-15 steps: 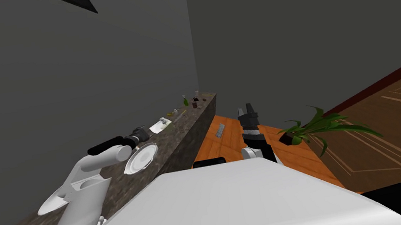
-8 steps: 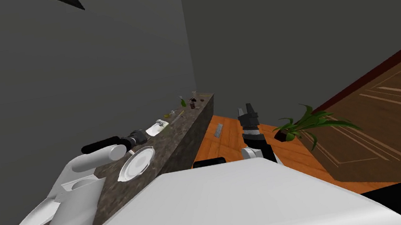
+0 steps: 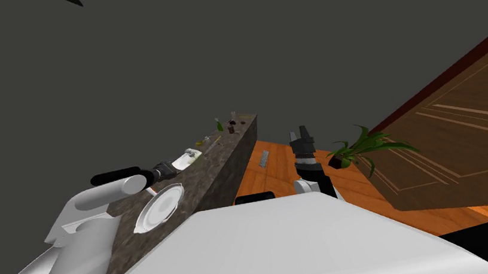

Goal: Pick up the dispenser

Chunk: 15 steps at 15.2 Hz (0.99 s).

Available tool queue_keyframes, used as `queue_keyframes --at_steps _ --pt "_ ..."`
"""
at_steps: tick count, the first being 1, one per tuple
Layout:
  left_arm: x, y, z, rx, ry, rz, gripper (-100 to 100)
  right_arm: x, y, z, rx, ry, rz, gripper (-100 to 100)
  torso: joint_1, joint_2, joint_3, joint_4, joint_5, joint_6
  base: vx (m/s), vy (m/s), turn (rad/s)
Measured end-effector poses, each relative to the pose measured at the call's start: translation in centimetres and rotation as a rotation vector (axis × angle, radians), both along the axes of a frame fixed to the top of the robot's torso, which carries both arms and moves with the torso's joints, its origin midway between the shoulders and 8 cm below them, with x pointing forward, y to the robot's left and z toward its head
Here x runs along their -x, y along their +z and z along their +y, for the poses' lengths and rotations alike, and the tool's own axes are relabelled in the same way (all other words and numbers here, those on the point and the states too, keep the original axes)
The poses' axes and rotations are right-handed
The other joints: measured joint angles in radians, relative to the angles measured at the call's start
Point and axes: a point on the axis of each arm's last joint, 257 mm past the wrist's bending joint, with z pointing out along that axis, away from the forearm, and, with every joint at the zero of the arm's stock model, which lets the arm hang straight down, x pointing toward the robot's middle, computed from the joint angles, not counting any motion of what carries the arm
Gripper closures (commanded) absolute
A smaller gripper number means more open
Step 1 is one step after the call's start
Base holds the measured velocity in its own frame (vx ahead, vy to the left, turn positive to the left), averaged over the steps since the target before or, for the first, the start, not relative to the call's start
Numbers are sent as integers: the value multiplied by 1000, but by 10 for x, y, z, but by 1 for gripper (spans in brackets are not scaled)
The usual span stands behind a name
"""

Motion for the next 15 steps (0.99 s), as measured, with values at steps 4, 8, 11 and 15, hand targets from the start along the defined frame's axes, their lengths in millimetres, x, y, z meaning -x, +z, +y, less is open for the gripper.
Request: queue_keyframes --at_steps 4,8,11,15 --pt "13 -8 5 81 51 48 -100 0 0 0 0 0 0 0 0 0 0 0 0 0 23 9 -109" --pt "25 -15 7 155 97 99 -100 0 0 0 0 0 0 0 0 0 0 0 0 0 26 7 -114" --pt "35 -20 8 212 133 137 -100 0 0 0 0 0 0 0 0 0 0 0 0 0 27 8 -102" --pt "49 -26 9 289 181 186 -100 0 0 0 0 0 0 0 0 -1 0 0 0 0 27 11 -109"
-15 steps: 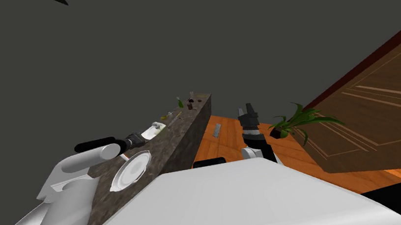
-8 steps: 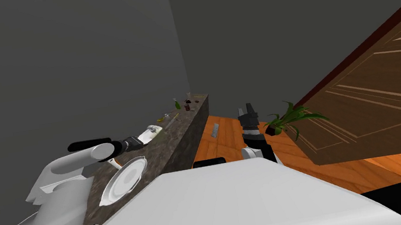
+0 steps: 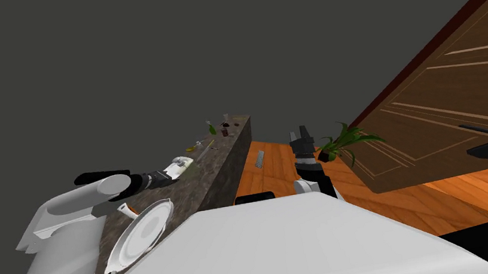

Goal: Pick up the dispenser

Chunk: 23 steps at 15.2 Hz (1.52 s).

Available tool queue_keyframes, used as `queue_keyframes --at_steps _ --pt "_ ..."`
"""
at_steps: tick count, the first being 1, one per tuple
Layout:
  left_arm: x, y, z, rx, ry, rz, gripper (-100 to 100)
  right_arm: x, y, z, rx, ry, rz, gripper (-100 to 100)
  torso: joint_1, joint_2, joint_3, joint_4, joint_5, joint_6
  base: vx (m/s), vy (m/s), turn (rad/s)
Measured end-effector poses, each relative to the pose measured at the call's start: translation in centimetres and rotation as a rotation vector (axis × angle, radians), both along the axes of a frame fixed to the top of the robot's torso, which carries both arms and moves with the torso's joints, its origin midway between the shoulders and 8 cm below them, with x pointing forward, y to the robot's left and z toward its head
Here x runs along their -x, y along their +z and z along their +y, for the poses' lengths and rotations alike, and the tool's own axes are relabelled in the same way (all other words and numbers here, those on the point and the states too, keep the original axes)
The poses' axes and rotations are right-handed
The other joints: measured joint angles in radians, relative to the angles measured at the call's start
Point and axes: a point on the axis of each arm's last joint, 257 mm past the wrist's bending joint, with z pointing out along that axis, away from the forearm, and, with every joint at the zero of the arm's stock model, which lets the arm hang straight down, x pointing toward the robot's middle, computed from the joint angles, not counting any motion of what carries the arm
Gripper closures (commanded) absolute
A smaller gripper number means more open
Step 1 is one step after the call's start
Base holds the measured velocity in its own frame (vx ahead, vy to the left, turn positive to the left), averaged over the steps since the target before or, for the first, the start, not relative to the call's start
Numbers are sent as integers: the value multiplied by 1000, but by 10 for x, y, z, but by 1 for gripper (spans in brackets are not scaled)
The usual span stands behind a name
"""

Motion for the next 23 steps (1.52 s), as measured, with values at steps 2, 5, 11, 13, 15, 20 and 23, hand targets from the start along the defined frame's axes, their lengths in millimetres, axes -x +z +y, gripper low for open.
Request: queue_keyframes --at_steps 2,5,11,13,15,20,23 --pt "6 -2 0 33 20 25 -100 0 0 0 0 0 0 0 0 0 0 0 0 0 25 12 -70" --pt "17 -5 0 94 60 60 -100 0 0 0 0 0 0 0 0 -1 0 0 0 0 36 17 -144" --pt "37 -8 -3 199 128 132 -100 0 0 0 0 0 0 0 1 -1 -1 0 0 0 36 19 -89" --pt "43 -9 -6 234 151 156 -100 0 0 0 0 0 0 0 1 -1 -1 0 0 0 38 22 -97" --pt "50 -9 -8 271 175 181 -100 0 0 0 0 0 0 0 1 -1 -1 0 0 0 41 28 -113" --pt "59 -13 -8 318 208 215 -100 0 0 0 0 0 0 0 0 0 0 0 0 0 21 11 -43" --pt "54 -22 -4 313 211 204 -100 0 0 0 0 0 0 0 0 0 -2 -3 5 1 -6 -11 -5"
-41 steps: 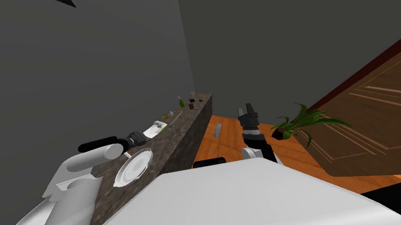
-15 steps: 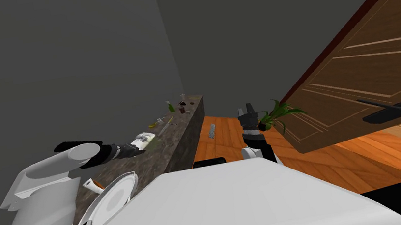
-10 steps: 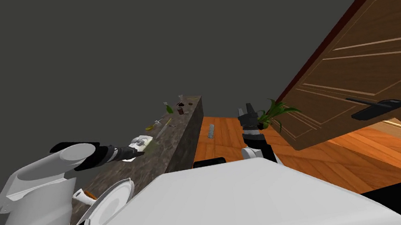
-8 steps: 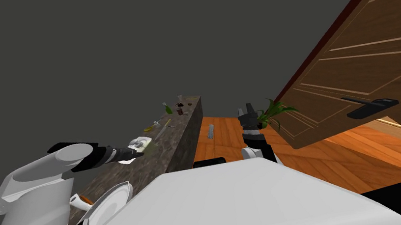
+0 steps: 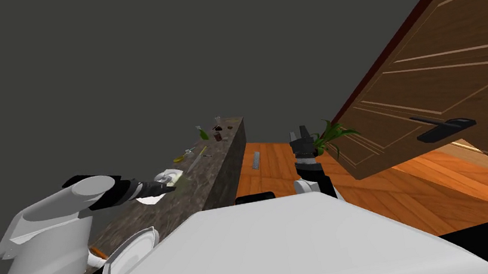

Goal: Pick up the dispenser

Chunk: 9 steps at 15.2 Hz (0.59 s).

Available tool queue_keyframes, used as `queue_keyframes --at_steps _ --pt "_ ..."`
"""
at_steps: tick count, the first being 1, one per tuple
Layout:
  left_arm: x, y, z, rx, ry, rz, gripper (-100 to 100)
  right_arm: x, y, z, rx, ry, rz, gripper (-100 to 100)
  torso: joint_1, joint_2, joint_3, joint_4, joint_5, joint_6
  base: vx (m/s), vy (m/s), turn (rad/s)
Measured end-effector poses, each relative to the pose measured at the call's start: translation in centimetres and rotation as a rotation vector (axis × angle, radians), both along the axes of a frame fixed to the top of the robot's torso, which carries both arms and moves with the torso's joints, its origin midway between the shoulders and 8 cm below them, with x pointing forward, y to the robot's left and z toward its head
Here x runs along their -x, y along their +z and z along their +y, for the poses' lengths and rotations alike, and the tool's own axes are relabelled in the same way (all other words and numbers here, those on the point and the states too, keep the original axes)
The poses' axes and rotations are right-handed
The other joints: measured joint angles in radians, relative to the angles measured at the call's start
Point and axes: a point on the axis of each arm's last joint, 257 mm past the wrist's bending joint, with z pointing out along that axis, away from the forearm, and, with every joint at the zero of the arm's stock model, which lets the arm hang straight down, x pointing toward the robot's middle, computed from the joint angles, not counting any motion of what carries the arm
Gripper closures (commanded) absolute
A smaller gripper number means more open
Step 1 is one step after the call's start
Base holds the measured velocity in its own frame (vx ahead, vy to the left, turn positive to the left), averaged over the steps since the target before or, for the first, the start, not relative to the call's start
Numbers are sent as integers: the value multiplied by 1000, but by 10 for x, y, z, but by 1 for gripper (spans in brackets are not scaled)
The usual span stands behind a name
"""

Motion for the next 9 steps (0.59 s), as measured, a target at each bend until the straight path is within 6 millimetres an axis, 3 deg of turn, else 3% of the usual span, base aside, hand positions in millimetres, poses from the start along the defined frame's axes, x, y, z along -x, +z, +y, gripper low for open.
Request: queue_keyframes --at_steps 1,9 --pt "-1 -1 1 -2 0 -3 100 0 0 0 0 0 0 0 1 -1 -1 0 1 0 0 0 0" --pt "3 9 -3 1 -5 3 100 0 0 0 0 0 0 0 4 -3 -2 -1 1 0 2 6 6"
